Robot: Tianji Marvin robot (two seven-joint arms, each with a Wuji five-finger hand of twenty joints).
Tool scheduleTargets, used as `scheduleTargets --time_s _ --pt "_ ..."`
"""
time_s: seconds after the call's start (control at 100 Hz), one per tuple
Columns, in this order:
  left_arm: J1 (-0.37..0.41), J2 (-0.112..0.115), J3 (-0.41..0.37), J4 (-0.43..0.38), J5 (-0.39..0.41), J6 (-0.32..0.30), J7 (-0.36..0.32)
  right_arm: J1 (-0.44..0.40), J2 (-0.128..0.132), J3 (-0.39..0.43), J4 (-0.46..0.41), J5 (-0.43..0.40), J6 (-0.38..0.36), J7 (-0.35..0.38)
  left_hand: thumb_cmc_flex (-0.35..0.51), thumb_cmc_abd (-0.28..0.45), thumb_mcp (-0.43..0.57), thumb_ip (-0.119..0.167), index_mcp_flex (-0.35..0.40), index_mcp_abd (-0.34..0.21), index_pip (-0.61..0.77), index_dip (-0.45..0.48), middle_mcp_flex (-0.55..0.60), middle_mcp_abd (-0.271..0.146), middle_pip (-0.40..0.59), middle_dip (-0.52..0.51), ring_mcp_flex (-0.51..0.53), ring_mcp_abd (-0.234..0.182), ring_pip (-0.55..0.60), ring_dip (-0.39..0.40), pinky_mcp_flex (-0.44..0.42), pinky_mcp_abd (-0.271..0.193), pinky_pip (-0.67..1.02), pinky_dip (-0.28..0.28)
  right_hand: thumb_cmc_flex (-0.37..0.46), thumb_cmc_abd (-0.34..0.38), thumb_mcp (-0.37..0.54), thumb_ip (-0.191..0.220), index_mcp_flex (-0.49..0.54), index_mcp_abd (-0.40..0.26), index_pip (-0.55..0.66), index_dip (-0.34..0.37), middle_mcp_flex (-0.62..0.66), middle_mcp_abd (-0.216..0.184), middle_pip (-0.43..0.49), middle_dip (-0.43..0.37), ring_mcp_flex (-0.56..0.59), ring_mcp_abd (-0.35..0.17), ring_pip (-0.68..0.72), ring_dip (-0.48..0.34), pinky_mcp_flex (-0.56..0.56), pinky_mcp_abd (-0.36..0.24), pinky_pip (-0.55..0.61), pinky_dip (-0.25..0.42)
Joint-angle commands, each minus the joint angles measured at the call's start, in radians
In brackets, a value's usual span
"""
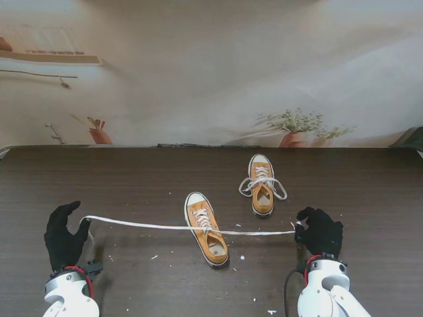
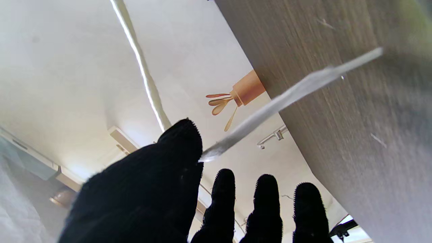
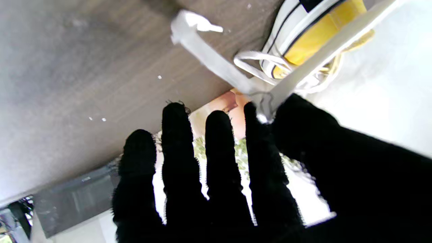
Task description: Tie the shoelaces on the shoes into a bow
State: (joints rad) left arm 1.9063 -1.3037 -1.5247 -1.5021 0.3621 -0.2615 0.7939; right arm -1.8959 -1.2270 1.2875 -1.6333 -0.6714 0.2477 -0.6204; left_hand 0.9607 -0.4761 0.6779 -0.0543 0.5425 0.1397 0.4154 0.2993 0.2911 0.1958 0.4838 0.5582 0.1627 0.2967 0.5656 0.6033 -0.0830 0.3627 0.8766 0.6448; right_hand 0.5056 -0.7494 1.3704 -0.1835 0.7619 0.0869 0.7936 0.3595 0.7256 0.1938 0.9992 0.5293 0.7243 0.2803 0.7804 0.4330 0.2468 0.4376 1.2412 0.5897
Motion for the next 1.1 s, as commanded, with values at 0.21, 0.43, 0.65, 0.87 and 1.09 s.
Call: scheduleTargets --time_s 0.21,0.43,0.65,0.87,1.09 --pt "0.083 0.034 -0.059 -0.157 0.028 0.170 -0.119 -0.038 0.032 0.035 -0.080 -0.082 -0.006 0.041 -0.054 -0.064 0.008 0.008 -0.080 0.020 -0.110 -0.071 -0.091 -0.010 -0.063 -0.033 -0.064 -0.041 -0.069 -0.009 -0.011 -0.078 -0.187 0.099 -0.035 0.016 -0.053 0.065 -0.148 0.074 -0.167 -0.027 -0.178 0.014 -0.071 -0.064 -0.135 -0.031 -0.062 -0.007 -0.108 -0.060 -0.099 -0.032" --pt "0.101 0.030 -0.074 -0.210 0.004 0.191 -0.127 -0.064 0.038 0.063 -0.123 -0.081 -0.047 0.076 -0.034 0.005 -0.031 0.003 -0.039 0.016 -0.080 -0.057 -0.057 0.006 -0.049 -0.032 -0.052 -0.032 -0.062 -0.007 -0.009 -0.071 -0.156 0.105 0.002 0.000 -0.024 0.050 -0.141 0.029 -0.107 -0.032 -0.164 -0.007 -0.102 -0.096 -0.127 -0.037 -0.093 -0.021 -0.114 -0.061 -0.120 -0.036" --pt "0.124 0.029 -0.090 -0.250 -0.067 0.169 -0.173 -0.073 0.062 0.022 -0.133 -0.080 -0.115 0.179 -0.054 0.119 -0.246 0.015 -0.017 0.020 -0.100 -0.056 -0.046 0.023 -0.065 -0.041 -0.062 -0.021 -0.084 -0.014 -0.019 -0.065 -0.211 0.090 -0.030 -0.006 -0.087 0.037 -0.134 -0.004 -0.102 -0.030 -0.144 -0.022 -0.116 -0.104 -0.109 -0.046 -0.117 -0.033 -0.098 -0.067 -0.134 -0.041" --pt "0.158 0.067 -0.053 -0.274 0.042 0.135 -0.270 0.026 0.077 -0.097 -0.027 -0.113 -0.144 0.204 -0.049 0.126 -0.300 0.025 0.015 0.007 -0.122 -0.052 -0.031 0.025 -0.083 -0.048 -0.058 -0.021 -0.110 -0.024 -0.020 -0.062 -0.243 0.114 -0.056 -0.012 -0.119 0.030 -0.128 -0.028 -0.101 -0.023 -0.119 -0.037 -0.117 -0.104 -0.084 -0.051 -0.129 -0.040 -0.070 -0.064 -0.144 -0.044" --pt "0.151 0.114 0.057 -0.295 0.198 0.146 -0.362 0.118 0.091 -0.201 0.098 -0.162 -0.164 0.203 -0.061 0.121 -0.307 0.026 0.016 0.000 -0.126 -0.046 -0.028 0.023 -0.098 -0.056 -0.053 -0.020 -0.123 -0.032 -0.018 -0.060 -0.246 0.124 -0.065 -0.058 -0.125 0.023 -0.150 -0.052 -0.099 -0.014 -0.132 -0.053 -0.118 -0.102 -0.090 -0.060 -0.141 -0.044 -0.066 -0.066 -0.149 -0.042"
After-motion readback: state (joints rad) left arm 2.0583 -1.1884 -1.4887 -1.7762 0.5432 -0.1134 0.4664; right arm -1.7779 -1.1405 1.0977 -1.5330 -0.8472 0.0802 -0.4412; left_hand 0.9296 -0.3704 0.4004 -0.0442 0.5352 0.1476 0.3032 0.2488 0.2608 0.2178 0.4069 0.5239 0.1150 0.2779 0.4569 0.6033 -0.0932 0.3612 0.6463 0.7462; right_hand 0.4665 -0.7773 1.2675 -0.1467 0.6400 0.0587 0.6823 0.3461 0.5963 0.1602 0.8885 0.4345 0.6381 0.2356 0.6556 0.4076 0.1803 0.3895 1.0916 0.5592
